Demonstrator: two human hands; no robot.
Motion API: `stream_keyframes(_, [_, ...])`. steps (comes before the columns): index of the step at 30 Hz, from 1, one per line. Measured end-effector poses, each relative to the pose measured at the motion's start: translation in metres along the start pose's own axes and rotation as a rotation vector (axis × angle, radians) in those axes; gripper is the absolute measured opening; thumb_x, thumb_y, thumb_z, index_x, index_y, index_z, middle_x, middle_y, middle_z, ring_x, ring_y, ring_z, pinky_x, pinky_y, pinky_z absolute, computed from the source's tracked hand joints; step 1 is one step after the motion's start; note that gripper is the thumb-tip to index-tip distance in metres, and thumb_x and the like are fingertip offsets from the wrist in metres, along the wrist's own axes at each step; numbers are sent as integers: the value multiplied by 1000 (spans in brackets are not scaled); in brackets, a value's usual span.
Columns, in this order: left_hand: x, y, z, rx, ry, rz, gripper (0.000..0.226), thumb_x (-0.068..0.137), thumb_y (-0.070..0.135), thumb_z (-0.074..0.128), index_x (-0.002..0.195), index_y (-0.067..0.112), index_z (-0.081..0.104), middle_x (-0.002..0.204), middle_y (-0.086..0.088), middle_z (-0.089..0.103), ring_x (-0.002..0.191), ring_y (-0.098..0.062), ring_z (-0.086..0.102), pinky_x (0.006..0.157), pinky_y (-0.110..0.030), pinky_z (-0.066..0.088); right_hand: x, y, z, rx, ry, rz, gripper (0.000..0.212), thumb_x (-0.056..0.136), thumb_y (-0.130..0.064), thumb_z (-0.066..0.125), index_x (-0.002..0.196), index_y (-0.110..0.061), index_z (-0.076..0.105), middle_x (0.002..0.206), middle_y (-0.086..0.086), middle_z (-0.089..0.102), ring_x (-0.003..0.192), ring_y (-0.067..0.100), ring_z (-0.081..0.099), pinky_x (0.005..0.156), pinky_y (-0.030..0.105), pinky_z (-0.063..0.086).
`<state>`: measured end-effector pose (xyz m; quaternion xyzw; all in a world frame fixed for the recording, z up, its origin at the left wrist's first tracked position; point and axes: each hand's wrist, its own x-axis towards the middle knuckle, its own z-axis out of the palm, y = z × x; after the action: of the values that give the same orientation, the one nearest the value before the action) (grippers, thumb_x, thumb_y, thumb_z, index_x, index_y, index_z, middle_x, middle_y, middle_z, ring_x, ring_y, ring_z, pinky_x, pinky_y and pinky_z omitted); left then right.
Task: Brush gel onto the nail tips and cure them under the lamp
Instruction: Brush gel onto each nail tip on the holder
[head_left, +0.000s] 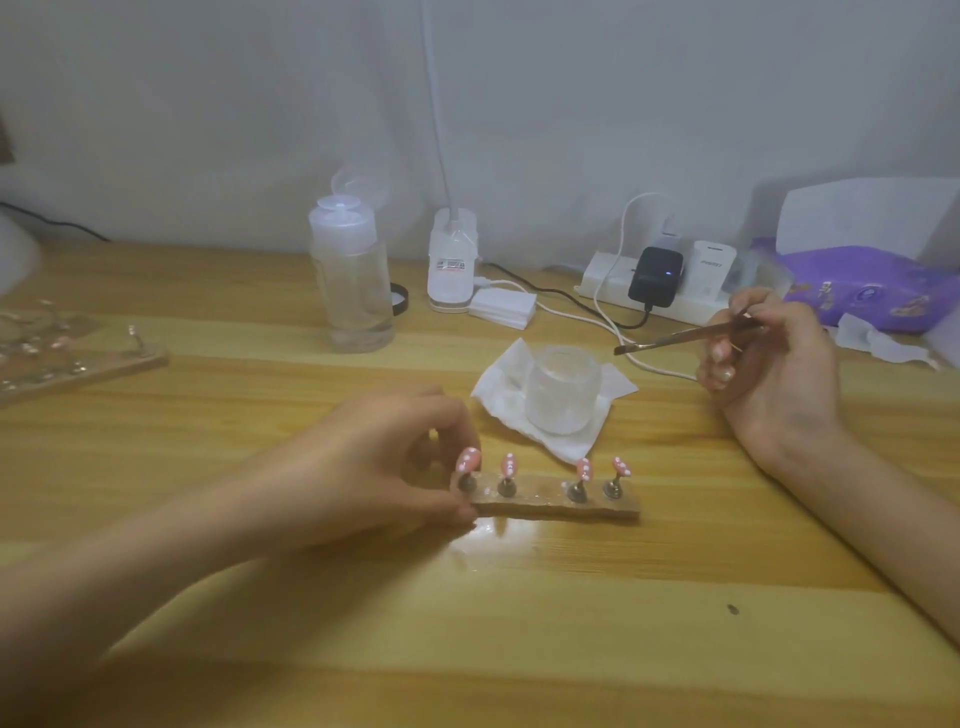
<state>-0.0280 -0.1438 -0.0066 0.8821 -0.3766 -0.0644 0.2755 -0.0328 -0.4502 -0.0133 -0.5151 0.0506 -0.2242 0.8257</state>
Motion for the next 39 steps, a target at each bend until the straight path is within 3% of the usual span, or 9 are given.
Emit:
stream_keyframes(4, [-10, -4, 10, -157, 146, 24, 22, 71, 28, 86, 79, 32, 66, 86, 18, 60, 79, -5, 56, 65, -10, 37, 0, 0, 0, -6, 6, 5, 27, 95, -11, 31, 74, -17, 46, 53, -2, 44, 45, 10, 40, 42, 20, 28])
stream_keyframes(11, [-14, -1, 16, -202, 206, 64, 22, 70, 25, 88, 80, 31, 68, 86, 19, 60, 82, -7, 56, 69, -10, 38, -2, 0, 2, -28, -8, 3, 27, 96, -11, 29, 75, -18, 45, 54, -3, 45, 45, 10, 40, 43, 20, 27])
stream_keyframes(18, [-10, -3, 18, -261, 154, 28, 23, 70, 27, 88, 83, 32, 70, 87, 24, 62, 85, -2, 56, 73, -8, 38, -3, 0, 3, -46, -41, 1, 28, 95, -10, 27, 75, -18, 43, 53, -4, 45, 45, 10, 39, 44, 21, 25])
stream_keyframes(21, [-7, -3, 13, -385, 93, -19, 21, 70, 31, 86, 86, 33, 73, 87, 21, 66, 76, 2, 54, 70, -11, 41, -3, 1, 3, -48, -52, 2, 28, 95, -10, 27, 74, -19, 43, 52, -3, 44, 45, 10, 38, 44, 21, 25])
stream_keyframes(25, [2, -2, 12, -429, 68, -66, 12, 74, 28, 86, 80, 31, 76, 89, 3, 71, 78, -26, 57, 72, -31, 46, -2, 1, 3, -41, -50, 6, 29, 96, -11, 28, 74, -19, 44, 54, -3, 44, 46, 9, 39, 43, 20, 26])
stream_keyframes(28, [3, 0, 16, -436, 111, -74, 18, 69, 41, 88, 77, 29, 78, 88, -4, 71, 80, -33, 59, 72, -36, 47, -1, 1, 2, -44, -53, 2, 28, 96, -10, 29, 74, -19, 45, 54, -4, 45, 46, 9, 40, 43, 20, 27])
stream_keyframes(32, [-4, 1, 18, -320, 202, 84, 13, 77, 24, 85, 73, 28, 73, 86, 9, 68, 83, -15, 60, 76, -32, 48, -1, 2, 1, -33, -45, 2, 28, 96, -11, 30, 75, -19, 46, 54, -3, 44, 46, 10, 41, 42, 19, 28])
stream_keyframes(35, [-6, 7, 18, -55, 322, 257, 11, 78, 34, 79, 75, 26, 71, 92, 15, 68, 90, -12, 61, 81, -33, 46, 0, 1, 1, -1, -30, 13, 27, 97, -12, 33, 75, -19, 48, 55, -2, 44, 47, 10, 42, 43, 19, 30])
stream_keyframes(39, [2, 14, 4, -155, 390, 276, 12, 84, 25, 78, 80, 25, 67, 86, 16, 71, 77, -5, 62, 69, -15, 45, -1, 1, 2, 8, -31, 33, 25, 98, -13, 37, 77, -20, 50, 52, -1, 47, 47, 10, 44, 43, 18, 33])
